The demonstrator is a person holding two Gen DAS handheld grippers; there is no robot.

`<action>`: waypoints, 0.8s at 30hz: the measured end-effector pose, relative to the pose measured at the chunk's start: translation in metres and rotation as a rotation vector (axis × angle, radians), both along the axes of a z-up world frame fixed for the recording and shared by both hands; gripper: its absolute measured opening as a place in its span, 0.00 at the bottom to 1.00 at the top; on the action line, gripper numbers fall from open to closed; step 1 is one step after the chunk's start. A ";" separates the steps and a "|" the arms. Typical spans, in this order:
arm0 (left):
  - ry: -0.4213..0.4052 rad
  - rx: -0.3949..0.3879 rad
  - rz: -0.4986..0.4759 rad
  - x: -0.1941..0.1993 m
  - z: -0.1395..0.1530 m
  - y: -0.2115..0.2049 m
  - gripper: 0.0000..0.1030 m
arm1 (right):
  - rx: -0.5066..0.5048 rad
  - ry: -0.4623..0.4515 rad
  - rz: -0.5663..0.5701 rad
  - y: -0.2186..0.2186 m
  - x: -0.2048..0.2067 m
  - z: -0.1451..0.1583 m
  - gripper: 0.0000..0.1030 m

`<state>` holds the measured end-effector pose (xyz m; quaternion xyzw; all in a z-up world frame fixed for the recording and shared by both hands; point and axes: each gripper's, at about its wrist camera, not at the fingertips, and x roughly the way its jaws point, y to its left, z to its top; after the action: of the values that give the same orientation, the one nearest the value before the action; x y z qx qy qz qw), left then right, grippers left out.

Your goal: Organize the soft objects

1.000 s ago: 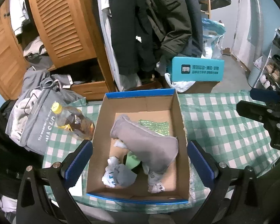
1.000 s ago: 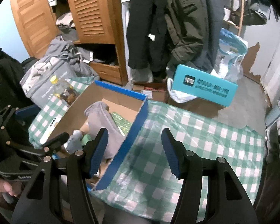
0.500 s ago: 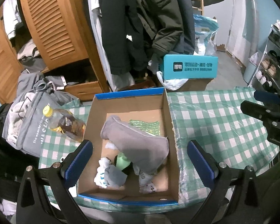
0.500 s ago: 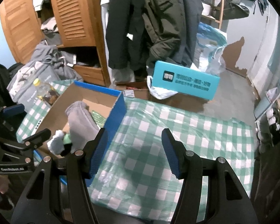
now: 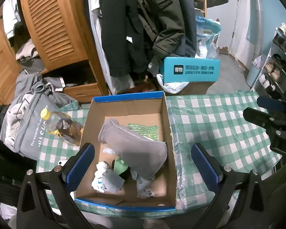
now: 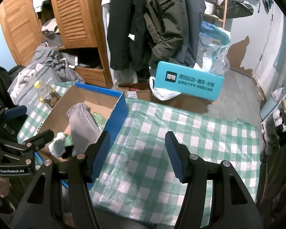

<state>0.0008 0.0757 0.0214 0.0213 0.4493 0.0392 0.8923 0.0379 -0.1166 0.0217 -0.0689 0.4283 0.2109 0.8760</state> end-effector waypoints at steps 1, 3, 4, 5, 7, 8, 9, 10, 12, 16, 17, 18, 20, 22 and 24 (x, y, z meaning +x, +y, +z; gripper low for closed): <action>-0.002 -0.004 0.001 0.000 0.000 0.000 0.99 | 0.000 0.000 0.002 0.000 0.000 0.000 0.57; -0.002 -0.007 0.001 -0.001 0.001 0.001 0.99 | -0.001 0.000 0.002 0.001 0.000 0.001 0.57; -0.003 -0.005 0.002 -0.001 0.001 0.001 0.99 | -0.001 0.001 0.002 0.001 0.000 0.000 0.57; -0.004 -0.003 0.002 -0.001 0.001 0.001 0.99 | -0.001 0.001 0.002 0.001 0.000 0.000 0.57; -0.004 0.001 0.002 -0.001 0.001 0.000 0.99 | -0.001 -0.001 0.001 0.001 0.000 0.001 0.57; -0.003 0.003 0.002 -0.001 0.002 0.000 0.99 | -0.001 0.000 0.002 0.001 0.000 0.000 0.57; -0.003 0.002 0.001 -0.001 0.002 0.000 0.99 | -0.001 0.000 0.001 0.001 0.000 0.000 0.57; -0.004 0.000 0.001 -0.001 0.002 0.000 0.99 | -0.001 0.001 0.001 0.001 0.000 0.000 0.57; -0.003 0.000 0.002 -0.001 0.002 0.000 0.99 | -0.003 0.002 0.001 0.000 0.000 0.000 0.57; -0.003 -0.002 0.004 -0.001 0.002 0.000 0.99 | -0.003 0.003 0.001 0.000 0.000 0.000 0.57; -0.003 -0.002 0.004 -0.001 0.002 0.000 0.99 | -0.004 0.002 0.001 0.000 0.000 0.000 0.57; -0.003 -0.001 0.003 -0.001 0.002 0.000 0.99 | -0.004 0.002 0.000 0.000 0.000 0.000 0.57; -0.003 -0.001 0.004 -0.001 0.002 0.000 0.99 | -0.004 0.003 0.001 0.001 0.000 0.000 0.57; -0.004 -0.003 0.002 -0.001 0.002 0.000 0.99 | -0.004 0.002 0.001 0.001 0.000 0.000 0.57; -0.003 -0.003 0.002 -0.001 0.002 0.001 0.99 | -0.003 0.002 0.001 0.001 0.000 0.000 0.57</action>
<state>-0.0003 0.0764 0.0232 0.0195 0.4478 0.0396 0.8930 0.0379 -0.1158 0.0221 -0.0704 0.4296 0.2104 0.8753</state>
